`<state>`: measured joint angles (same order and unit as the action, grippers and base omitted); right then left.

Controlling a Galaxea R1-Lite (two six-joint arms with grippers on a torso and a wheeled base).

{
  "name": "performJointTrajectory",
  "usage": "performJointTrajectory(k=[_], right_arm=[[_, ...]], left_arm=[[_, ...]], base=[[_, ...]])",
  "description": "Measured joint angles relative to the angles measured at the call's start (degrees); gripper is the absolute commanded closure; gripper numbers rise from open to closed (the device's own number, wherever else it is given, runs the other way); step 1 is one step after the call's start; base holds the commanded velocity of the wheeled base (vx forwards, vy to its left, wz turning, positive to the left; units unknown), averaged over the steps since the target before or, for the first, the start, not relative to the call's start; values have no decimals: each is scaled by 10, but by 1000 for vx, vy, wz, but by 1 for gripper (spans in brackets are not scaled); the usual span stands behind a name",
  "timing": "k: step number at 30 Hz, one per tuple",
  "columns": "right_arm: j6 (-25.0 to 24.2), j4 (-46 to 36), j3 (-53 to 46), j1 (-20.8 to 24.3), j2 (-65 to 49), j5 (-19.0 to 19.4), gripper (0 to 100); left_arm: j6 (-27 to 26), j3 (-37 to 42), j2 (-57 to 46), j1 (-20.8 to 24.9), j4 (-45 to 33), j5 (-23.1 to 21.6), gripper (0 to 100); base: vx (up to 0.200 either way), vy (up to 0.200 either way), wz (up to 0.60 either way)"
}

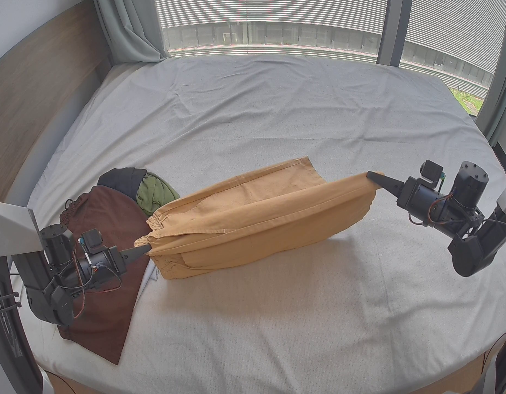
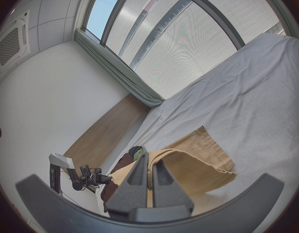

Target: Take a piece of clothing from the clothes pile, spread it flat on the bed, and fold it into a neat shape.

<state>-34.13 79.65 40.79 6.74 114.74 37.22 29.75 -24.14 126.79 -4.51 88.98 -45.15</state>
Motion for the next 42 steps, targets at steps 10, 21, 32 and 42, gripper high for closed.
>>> performJointTrajectory(k=[10,21,32,42], right_arm=[[-24,-56,123,0,48,-1,100],[-28,-93,236,1,127,-4,100],[-51,-105,345,13,188,-5,100],[-54,-148,429,20,234,-26,100]], left_arm=[[36,-20,0,16,0,39,100],[89,-50,6,39,-1,103,100],[118,-84,24,52,0,136,100],[133,-107,45,54,0,154,100]], base=[[0,0,0],[0,0,0],[0,0,0],[0,0,0]])
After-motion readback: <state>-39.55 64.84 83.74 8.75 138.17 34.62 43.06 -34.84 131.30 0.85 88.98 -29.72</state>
